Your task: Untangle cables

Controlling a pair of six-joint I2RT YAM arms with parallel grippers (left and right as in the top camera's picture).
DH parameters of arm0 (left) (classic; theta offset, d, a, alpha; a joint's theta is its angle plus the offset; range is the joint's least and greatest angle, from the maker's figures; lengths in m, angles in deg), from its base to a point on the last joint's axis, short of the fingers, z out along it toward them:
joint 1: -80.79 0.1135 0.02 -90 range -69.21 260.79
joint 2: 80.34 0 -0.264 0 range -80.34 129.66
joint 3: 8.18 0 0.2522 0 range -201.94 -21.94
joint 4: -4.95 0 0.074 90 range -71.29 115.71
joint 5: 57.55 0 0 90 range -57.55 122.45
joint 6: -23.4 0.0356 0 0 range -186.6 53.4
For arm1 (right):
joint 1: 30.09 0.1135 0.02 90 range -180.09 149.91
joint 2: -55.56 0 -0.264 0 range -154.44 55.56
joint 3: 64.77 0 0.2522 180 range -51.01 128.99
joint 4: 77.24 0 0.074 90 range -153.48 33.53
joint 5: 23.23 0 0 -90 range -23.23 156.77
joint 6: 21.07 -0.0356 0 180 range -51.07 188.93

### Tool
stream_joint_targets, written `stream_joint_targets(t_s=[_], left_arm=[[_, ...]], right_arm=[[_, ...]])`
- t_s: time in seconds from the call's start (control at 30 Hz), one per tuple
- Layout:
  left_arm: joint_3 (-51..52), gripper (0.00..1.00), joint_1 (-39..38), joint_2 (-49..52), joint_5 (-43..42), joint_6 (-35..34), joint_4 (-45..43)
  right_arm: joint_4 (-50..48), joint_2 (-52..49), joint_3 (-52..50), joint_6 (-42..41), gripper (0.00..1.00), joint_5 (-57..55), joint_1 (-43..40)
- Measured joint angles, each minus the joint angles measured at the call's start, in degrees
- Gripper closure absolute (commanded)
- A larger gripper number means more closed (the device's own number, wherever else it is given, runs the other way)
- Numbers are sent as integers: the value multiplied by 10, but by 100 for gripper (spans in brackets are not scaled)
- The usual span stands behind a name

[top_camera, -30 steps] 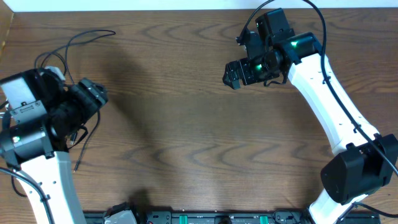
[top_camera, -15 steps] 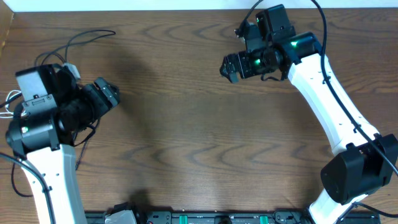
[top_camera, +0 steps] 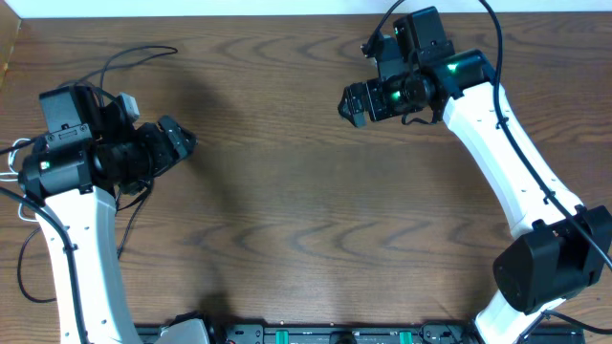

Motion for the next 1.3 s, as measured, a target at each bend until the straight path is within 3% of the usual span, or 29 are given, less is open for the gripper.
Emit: stream_joint_targets(t_s=[0.43,0.83,1.3], left_arm=[[0,10,-2,-51,-7,38,-2],[0,10,-3,-73,-9,30,-2],[0,10,-3,-73,-9,30,19]], right_arm=[[16,0,0,0,1,0,0],[-204,0,-8,-50,1,-6,18],[-205,0,-8,-70,1,-97,45]])
